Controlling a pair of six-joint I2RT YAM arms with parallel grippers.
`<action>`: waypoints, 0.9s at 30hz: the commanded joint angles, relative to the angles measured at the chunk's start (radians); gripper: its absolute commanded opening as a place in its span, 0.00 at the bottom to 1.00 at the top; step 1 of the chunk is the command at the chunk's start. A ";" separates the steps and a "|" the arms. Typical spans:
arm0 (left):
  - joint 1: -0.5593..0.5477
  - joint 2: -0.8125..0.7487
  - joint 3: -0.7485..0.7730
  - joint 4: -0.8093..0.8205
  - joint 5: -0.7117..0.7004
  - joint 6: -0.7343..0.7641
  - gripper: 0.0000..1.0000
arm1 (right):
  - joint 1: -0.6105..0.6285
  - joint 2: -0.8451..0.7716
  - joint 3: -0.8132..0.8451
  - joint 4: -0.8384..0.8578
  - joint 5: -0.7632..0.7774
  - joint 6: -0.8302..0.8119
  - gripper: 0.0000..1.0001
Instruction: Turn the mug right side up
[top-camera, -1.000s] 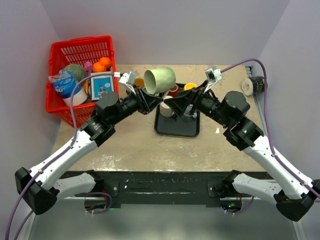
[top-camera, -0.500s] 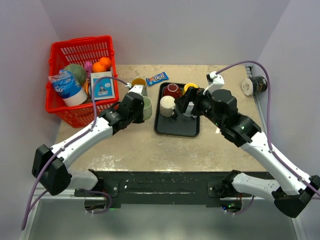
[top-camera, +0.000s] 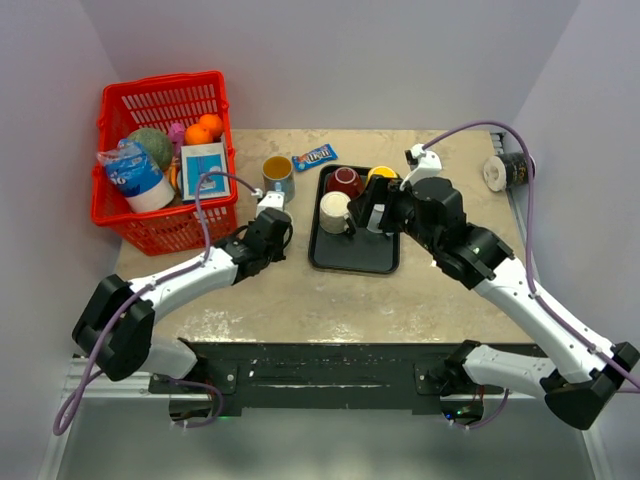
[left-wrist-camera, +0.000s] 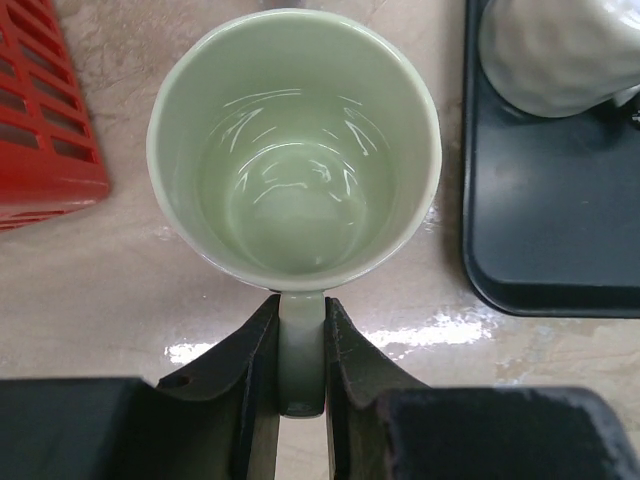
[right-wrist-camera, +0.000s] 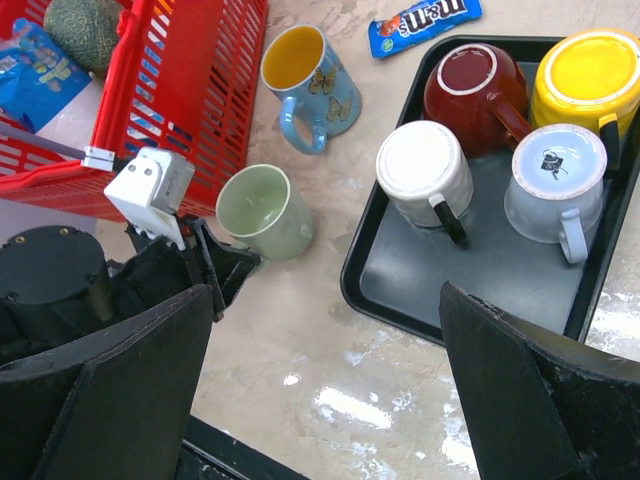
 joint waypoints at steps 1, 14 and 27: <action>-0.011 -0.027 -0.065 0.358 -0.127 0.019 0.00 | -0.005 0.004 0.002 0.014 0.031 -0.005 0.99; -0.012 0.104 -0.173 0.615 -0.197 0.010 0.00 | -0.024 0.030 -0.007 0.012 0.017 -0.007 0.99; -0.009 0.171 -0.170 0.580 -0.183 -0.019 0.16 | -0.037 0.037 -0.038 0.007 -0.003 -0.005 0.99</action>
